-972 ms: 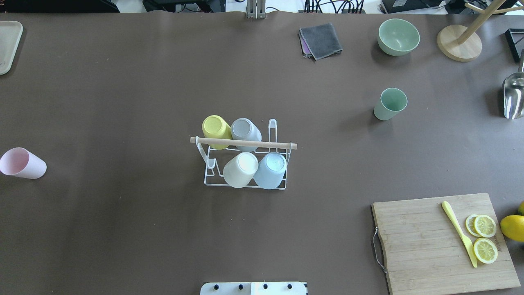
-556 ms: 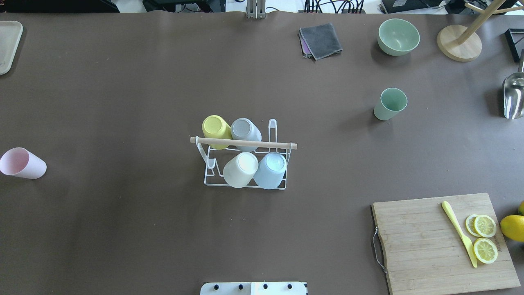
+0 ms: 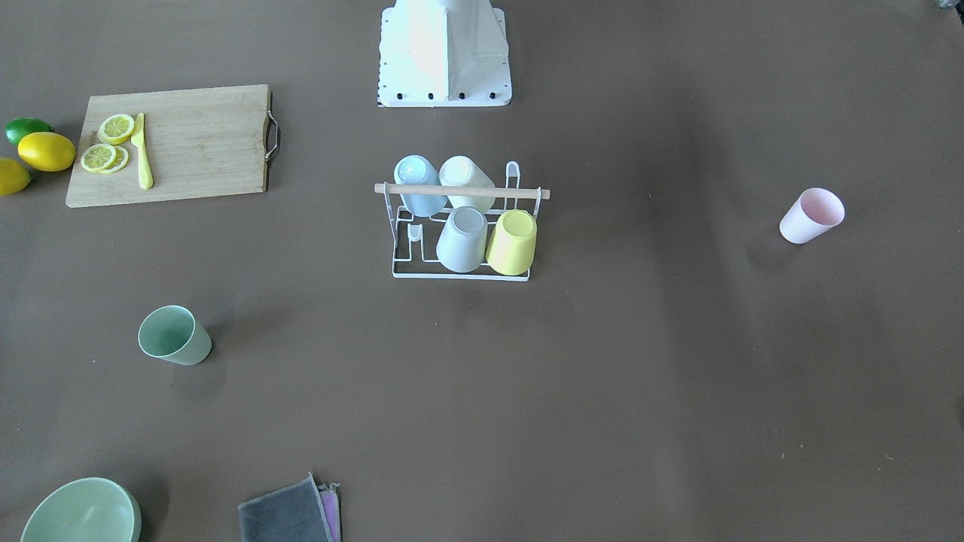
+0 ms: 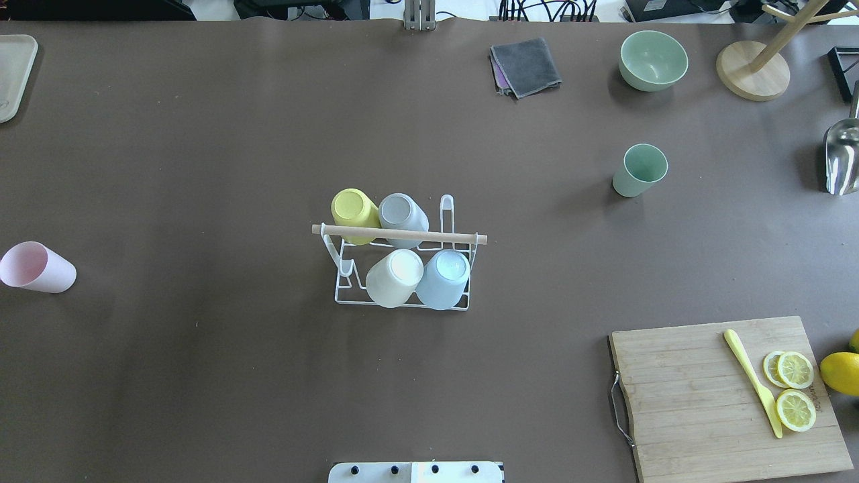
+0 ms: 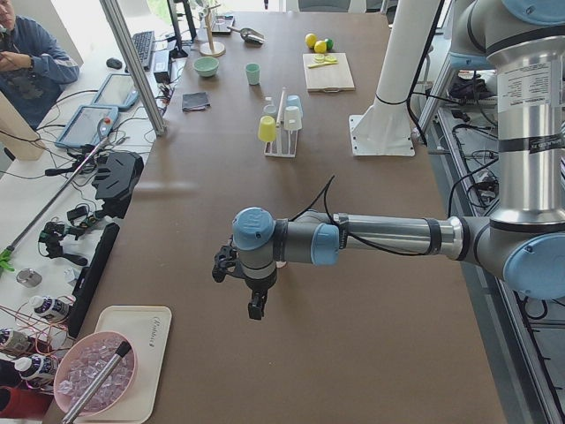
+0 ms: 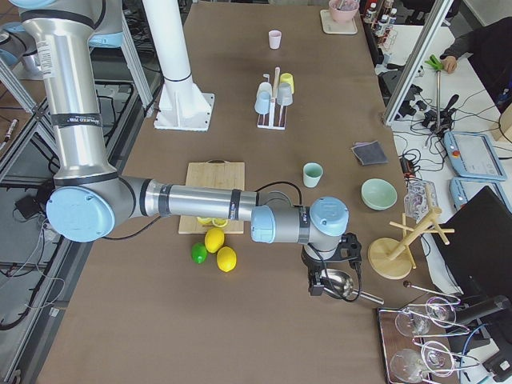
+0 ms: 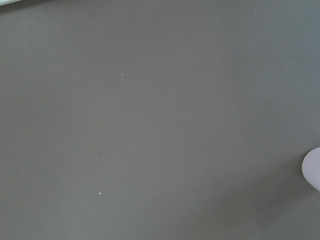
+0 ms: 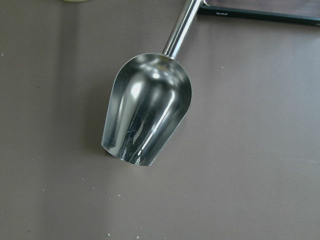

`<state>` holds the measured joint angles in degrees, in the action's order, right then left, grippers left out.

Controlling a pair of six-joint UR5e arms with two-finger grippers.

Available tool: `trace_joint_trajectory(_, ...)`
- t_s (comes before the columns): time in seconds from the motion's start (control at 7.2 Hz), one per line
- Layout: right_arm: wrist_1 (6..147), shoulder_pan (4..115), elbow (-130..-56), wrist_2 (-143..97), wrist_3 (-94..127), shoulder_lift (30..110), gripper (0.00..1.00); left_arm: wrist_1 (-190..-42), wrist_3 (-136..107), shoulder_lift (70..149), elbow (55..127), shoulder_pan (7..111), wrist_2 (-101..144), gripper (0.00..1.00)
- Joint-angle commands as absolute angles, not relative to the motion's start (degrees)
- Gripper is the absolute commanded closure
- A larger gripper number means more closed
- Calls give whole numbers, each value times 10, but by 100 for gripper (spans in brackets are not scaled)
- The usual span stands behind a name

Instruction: Place cup on cup holder

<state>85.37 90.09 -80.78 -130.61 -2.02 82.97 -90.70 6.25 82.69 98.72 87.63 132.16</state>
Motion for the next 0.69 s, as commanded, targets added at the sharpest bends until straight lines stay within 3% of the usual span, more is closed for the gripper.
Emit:
trace_joint_trajectory(0.0,853,901,-808,-1306,-20,831,0,-907,63,826,987,877,1322,1)
trace_joint_trajectory(0.56,853,901,-812,-1308,-19,832,0,-907,62,824,985,876,1322,1)
